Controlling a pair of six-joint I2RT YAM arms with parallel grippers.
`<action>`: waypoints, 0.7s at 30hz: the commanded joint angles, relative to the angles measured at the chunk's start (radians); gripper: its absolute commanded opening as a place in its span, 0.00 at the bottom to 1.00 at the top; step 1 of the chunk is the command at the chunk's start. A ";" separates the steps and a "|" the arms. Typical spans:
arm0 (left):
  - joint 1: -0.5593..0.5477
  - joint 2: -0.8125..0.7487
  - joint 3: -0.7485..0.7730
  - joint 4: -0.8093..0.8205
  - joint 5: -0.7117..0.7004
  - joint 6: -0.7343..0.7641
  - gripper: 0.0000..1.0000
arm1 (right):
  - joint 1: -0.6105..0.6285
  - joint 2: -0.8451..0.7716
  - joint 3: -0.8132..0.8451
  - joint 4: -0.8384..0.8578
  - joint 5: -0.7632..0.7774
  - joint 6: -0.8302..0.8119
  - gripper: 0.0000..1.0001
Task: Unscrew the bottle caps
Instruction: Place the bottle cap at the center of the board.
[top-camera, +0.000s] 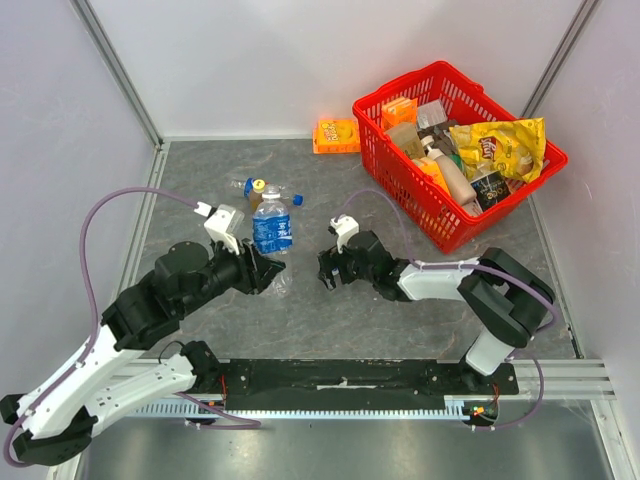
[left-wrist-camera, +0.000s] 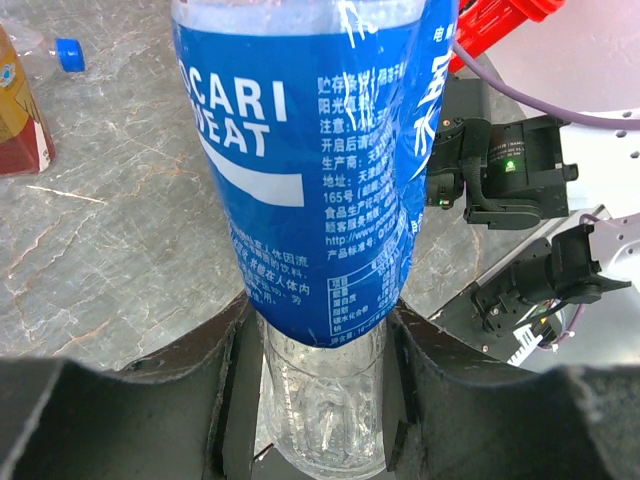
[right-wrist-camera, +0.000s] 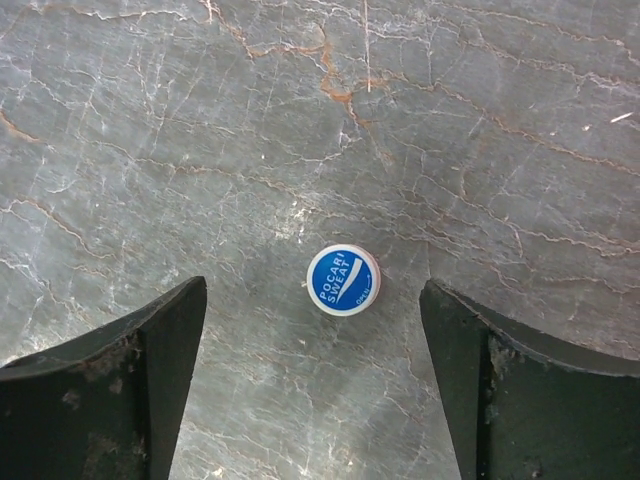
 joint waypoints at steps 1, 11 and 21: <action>0.001 -0.029 -0.004 0.006 -0.030 -0.036 0.02 | 0.001 -0.074 0.063 -0.056 0.028 0.001 0.95; 0.001 -0.026 0.011 -0.069 -0.022 0.001 0.02 | -0.005 -0.392 0.161 -0.252 -0.254 0.043 0.98; 0.000 0.020 0.017 -0.042 0.070 0.033 0.02 | -0.097 -0.555 0.286 -0.282 -0.646 0.156 0.98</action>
